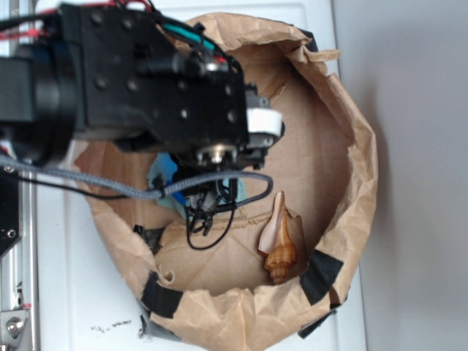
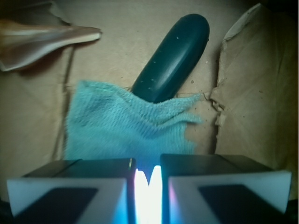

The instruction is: Grab the blue cloth.

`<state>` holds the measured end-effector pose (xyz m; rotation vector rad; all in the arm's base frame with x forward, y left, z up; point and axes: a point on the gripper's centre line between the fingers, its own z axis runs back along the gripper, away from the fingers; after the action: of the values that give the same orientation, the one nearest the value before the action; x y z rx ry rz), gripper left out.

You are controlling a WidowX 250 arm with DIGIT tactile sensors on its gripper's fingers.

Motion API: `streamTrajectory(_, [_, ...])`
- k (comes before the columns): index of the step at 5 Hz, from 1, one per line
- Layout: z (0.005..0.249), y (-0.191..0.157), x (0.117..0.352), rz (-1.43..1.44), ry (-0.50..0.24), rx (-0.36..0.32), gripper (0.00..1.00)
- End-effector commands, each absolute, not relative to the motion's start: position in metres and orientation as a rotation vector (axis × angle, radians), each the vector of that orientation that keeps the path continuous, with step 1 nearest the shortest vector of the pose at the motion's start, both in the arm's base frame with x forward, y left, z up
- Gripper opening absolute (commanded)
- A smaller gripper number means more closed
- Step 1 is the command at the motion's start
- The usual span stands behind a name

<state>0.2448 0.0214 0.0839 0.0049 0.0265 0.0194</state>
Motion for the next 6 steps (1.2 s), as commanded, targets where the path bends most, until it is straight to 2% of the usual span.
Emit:
streamTrajectory(1, [0.148, 0.026, 0.254, 0.004, 0.031, -0.104, 0.00])
streamTrajectory(2, [0.148, 0.021, 0.257, -0.003, 0.050, -0.136, 1.00])
streamTrajectory(4, [0.130, 0.019, 0.270, 0.038, 0.061, -0.193, 1.00])
streamTrajectory(5, [0.140, 0.011, 0.272, 0.057, 0.054, -0.206, 1.00])
streamTrajectory(6, [0.135, 0.006, 0.278, 0.080, 0.059, -0.230, 1.00])
